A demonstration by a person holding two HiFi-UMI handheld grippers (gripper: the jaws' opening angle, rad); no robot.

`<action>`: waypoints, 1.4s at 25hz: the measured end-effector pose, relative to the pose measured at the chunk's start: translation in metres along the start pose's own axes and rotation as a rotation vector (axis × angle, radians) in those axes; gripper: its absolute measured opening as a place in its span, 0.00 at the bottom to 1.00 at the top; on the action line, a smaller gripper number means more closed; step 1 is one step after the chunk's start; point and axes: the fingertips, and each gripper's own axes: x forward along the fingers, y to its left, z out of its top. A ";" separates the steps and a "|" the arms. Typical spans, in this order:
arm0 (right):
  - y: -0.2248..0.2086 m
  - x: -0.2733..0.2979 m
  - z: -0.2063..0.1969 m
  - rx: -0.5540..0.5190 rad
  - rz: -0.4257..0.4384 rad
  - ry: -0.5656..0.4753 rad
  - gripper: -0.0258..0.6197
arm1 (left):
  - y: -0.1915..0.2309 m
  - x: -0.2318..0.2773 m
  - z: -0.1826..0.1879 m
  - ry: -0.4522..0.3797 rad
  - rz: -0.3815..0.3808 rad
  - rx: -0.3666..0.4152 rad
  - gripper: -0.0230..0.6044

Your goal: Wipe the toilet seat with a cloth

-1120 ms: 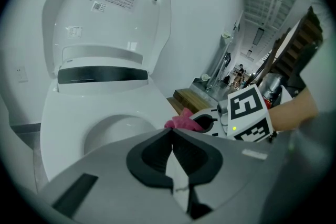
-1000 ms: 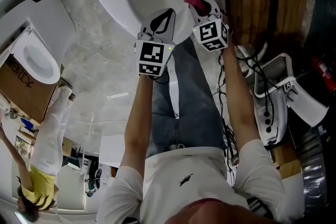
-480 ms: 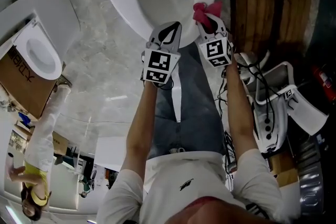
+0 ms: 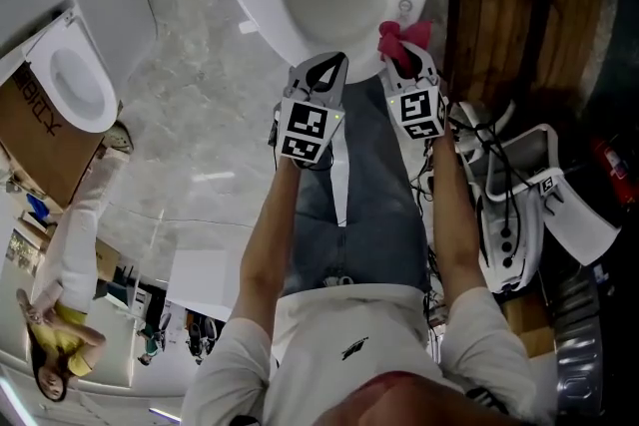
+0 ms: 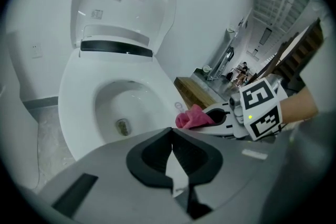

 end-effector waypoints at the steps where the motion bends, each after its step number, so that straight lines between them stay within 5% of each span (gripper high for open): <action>1: 0.003 0.000 -0.001 0.000 0.003 0.004 0.12 | 0.000 -0.002 -0.003 0.001 0.002 -0.006 0.05; 35: 0.132 0.021 0.020 -0.057 0.153 0.053 0.12 | 0.080 -0.066 -0.082 -0.011 0.156 -0.222 0.05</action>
